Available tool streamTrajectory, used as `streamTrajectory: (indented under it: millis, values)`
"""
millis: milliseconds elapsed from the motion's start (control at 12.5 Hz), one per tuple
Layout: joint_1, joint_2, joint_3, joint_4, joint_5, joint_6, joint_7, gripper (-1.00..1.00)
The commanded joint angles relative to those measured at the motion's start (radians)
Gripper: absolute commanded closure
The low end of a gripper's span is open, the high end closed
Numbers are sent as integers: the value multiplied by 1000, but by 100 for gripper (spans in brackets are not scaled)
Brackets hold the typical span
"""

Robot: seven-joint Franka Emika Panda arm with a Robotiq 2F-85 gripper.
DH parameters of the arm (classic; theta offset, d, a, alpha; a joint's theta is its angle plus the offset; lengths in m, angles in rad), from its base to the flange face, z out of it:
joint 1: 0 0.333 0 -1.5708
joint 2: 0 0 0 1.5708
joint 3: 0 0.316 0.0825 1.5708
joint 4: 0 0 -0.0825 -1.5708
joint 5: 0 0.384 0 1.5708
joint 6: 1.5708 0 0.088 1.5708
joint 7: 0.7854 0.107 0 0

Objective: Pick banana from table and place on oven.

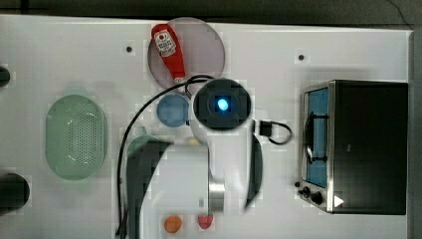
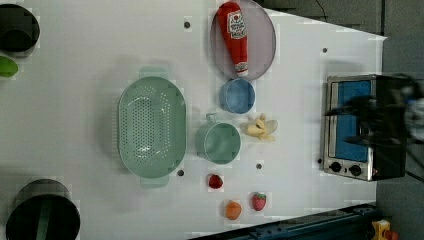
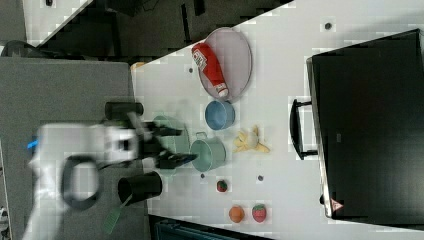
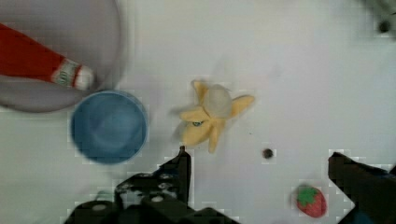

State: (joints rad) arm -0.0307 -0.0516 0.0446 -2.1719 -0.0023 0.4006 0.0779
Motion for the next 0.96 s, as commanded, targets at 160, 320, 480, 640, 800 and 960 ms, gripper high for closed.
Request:
streamTrajectory:
  millis: [160,320,480,640,800,960]
  values:
    - [3,26,-22,-97,-11,178,-24,-100]
    - [4,81,-22,-160,-11,319,-22,-100]
    - [5,142,-22,-210,-10,448,18,-100]
    - [9,209,-11,-234,-10,525,132,-100]
    - [13,275,13,-233,-10,563,166,-100]
    - [15,334,25,-233,-10,615,166,-100]
